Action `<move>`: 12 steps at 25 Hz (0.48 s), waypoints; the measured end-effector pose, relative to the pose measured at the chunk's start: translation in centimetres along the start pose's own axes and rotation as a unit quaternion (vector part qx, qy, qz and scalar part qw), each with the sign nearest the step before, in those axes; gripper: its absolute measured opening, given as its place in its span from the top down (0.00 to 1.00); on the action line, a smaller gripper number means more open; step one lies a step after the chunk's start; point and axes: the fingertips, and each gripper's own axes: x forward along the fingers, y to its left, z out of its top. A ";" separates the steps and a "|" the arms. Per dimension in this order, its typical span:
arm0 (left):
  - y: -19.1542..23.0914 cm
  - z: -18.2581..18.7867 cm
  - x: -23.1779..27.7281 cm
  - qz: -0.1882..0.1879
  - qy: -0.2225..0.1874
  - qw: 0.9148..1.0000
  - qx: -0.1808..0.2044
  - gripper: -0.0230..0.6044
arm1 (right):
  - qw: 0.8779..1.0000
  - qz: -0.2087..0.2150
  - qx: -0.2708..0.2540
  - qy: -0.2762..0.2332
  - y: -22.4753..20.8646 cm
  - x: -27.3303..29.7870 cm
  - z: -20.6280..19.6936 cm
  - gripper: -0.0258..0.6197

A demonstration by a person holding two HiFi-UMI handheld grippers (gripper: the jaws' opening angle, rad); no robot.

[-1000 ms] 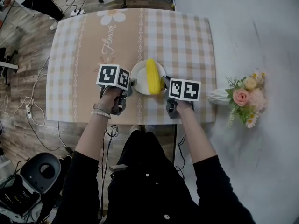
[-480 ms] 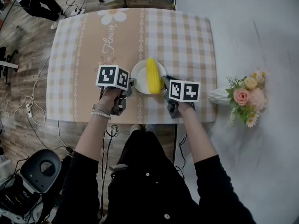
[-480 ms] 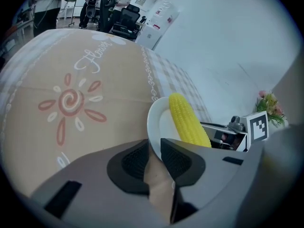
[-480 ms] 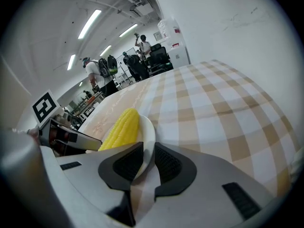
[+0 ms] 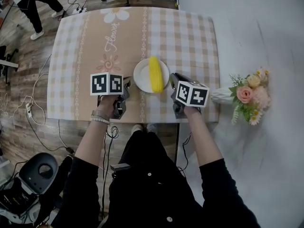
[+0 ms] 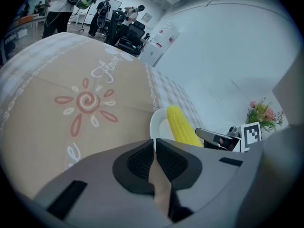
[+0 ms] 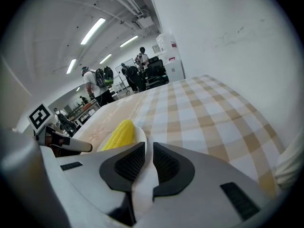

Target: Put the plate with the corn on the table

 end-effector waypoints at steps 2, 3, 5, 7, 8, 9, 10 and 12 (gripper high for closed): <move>0.0 0.7 -0.8 -0.003 -0.021 1.000 0.003 0.92 | 1.000 -0.008 -0.004 -0.012 -0.2 -0.5 0.5 0.85; 0.0 1.3 -1.1 -0.004 -0.031 1.000 0.005 0.93 | 1.000 -0.012 -0.009 -0.014 -0.3 -0.5 0.9 0.85; 0.1 2.7 -1.7 -0.002 -0.048 0.999 0.008 0.93 | 1.000 -0.017 -0.017 -0.018 -0.4 -0.4 2.0 0.87; 0.0 3.7 -2.5 0.001 -0.065 0.998 0.017 0.94 | 0.999 -0.017 -0.025 -0.025 0.0 -0.5 2.7 0.87; -0.2 3.7 -3.1 0.001 -0.075 0.997 0.024 0.94 | 0.999 -0.017 -0.030 -0.031 0.4 -1.0 2.6 0.87; -0.7 3.5 -3.9 -0.001 -0.088 0.996 0.033 0.94 | 0.999 -0.015 -0.035 -0.039 0.9 -1.6 2.4 0.88; -1.3 3.0 -4.8 -0.009 -0.102 0.994 0.044 0.94 | 0.998 -0.013 -0.038 -0.047 1.5 -2.5 1.9 0.88; -3.0 2.5 -6.7 -0.031 -0.133 0.988 0.064 0.94 | 0.997 -0.005 -0.040 -0.063 2.7 -4.1 1.3 0.88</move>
